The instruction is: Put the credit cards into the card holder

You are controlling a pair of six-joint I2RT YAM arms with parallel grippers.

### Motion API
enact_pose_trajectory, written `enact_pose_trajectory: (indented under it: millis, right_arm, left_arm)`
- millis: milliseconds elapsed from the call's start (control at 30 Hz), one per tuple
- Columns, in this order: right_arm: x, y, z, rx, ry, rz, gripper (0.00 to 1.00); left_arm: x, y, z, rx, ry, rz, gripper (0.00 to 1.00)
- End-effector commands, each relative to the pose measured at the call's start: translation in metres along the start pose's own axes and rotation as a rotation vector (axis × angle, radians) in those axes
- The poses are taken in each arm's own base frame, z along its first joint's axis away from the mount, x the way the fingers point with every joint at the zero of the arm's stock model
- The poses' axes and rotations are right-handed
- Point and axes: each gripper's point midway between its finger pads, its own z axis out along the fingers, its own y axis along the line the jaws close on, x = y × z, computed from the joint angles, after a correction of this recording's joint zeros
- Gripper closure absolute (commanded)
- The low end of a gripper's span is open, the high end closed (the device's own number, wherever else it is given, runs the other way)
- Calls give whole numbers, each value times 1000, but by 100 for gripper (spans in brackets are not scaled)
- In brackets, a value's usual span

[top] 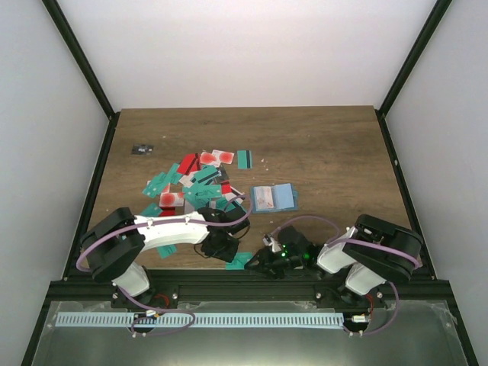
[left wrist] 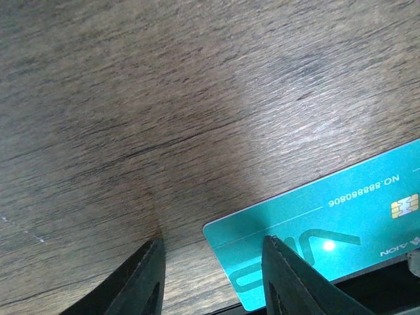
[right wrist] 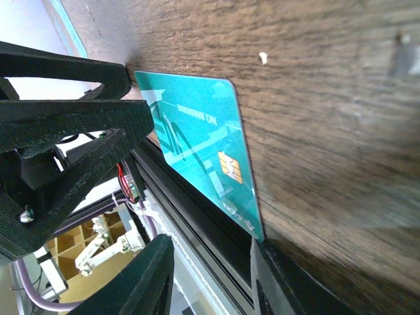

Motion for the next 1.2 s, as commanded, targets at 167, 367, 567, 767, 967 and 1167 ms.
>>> enact_pose_trajectory:
  millis: [167, 367, 567, 767, 967, 1167]
  right_arm:
    - [-15, 2, -1, 11, -79, -85, 68]
    - [-14, 11, -2, -21, -81, -135, 69]
    - [-11, 7, -1, 12, -54, -123, 70]
    - [1, -26, -8, 177, -11, -45, 66]
    - [8, -18, -5, 175, -5, -54, 61]
    - [8, -25, -7, 170, -34, -8, 56]
  left_arm:
    - [22, 5, 27, 18, 91, 9, 58]
    - [23, 2, 27, 38, 94, 19, 59]
    - [22, -6, 22, 82, 96, 35, 59]
    - [14, -14, 6, 100, 71, 36, 59]
    - [2, -13, 2, 60, 55, 22, 60]
    - [-28, -23, -28, 66, 2, 30, 59]
